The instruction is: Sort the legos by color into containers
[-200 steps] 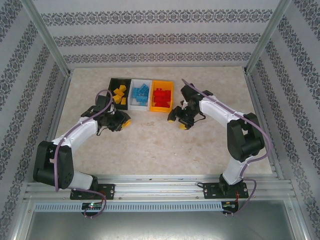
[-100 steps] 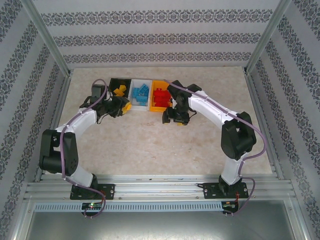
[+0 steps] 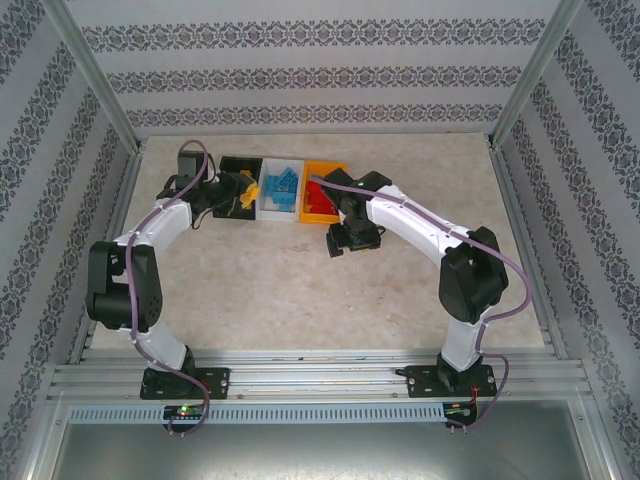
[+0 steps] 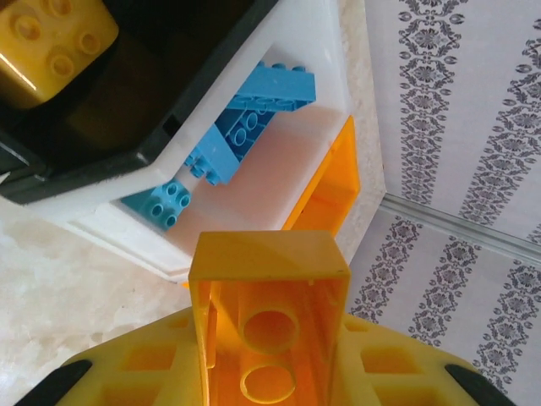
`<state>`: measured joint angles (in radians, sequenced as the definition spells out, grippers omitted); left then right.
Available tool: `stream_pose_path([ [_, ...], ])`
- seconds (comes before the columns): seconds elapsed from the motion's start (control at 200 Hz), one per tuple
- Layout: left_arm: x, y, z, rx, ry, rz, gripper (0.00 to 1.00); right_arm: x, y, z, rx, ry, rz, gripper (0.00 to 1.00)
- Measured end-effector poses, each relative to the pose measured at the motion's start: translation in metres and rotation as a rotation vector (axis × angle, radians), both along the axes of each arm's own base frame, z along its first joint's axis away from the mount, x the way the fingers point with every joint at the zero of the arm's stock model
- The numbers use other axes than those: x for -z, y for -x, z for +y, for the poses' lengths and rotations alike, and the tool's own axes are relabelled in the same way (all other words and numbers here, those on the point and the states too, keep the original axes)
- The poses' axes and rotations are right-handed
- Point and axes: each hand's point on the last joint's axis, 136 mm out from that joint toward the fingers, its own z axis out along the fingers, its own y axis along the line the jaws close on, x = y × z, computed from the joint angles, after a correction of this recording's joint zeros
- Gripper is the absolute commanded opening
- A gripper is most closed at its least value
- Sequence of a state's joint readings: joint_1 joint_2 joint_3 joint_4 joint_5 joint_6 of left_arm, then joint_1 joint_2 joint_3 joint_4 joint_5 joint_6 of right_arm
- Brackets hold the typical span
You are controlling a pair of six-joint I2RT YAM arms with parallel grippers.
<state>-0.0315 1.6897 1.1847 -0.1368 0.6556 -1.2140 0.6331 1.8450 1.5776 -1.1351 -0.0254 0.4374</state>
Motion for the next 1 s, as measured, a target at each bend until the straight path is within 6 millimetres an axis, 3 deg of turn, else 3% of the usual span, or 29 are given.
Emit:
stream_pose_path([
  [0.26, -0.011, -0.024, 0.009, -0.016, 0.007, -0.030, 0.28, 0.000, -0.001, -0.005, -0.010, 0.028, -0.008, 0.67],
  [0.764, -0.019, -0.069, 0.009, -0.002, 0.012, -0.060, 0.28, 0.004, 0.005, -0.010, -0.018, 0.051, -0.001, 0.67],
  [0.999, -0.008, -0.085, 0.013, 0.000, -0.003, -0.046, 0.28, 0.008, 0.010, -0.013, 0.000, 0.059, 0.015, 0.67],
])
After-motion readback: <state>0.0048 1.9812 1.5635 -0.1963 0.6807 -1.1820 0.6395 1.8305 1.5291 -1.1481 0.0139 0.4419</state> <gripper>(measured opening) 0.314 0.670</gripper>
